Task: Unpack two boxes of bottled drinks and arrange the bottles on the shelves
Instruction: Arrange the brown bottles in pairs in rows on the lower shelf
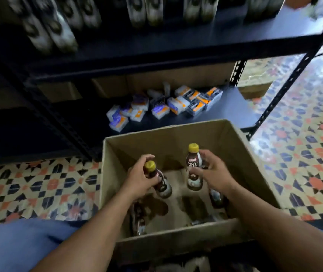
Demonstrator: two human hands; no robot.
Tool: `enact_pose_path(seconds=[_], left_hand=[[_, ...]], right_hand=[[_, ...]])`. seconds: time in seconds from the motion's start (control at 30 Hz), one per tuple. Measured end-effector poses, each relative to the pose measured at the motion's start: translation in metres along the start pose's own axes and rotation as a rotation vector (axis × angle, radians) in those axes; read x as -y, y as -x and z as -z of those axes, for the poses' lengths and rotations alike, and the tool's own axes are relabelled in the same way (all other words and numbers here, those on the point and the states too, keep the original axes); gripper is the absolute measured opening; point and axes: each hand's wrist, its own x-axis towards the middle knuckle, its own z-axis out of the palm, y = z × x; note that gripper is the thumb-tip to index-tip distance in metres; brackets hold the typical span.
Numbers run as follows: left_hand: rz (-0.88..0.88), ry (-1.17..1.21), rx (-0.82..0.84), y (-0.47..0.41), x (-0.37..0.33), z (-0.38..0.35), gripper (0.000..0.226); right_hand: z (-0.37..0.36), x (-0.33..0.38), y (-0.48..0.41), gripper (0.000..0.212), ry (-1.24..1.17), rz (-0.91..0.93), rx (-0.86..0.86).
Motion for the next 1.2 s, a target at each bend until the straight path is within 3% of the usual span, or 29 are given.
enact_pose_path(seconds=[0.3,0.47,0.6,0.9,1.2], left_hand=[[-0.247,0.239,-0.063,0.037,-0.119,0.13,0.074],[-0.417,0.12,-0.109,0.034,-0.191,0.202,0.081],[-0.53,0.022,-0.165,0.008,-0.229,0.248,0.068],[-0.601,-0.078,-0.304,-0.086,-0.257,0.299,0.07],[-0.524,-0.058,-0.29,-0.167,-0.235,0.293,0.073]], right_hand=[[0.01,0.166,0.03,0.057,-0.02,0.34,-0.175],[0.014,0.251,0.019,0.08,-0.02,0.546,-0.265],[0.014,0.307,-0.007,0.096,0.016,0.649,-0.258],[0.005,0.382,-0.091,0.092,0.102,0.696,-0.23],[-0.016,0.37,-0.176,0.086,0.047,0.612,-0.209]])
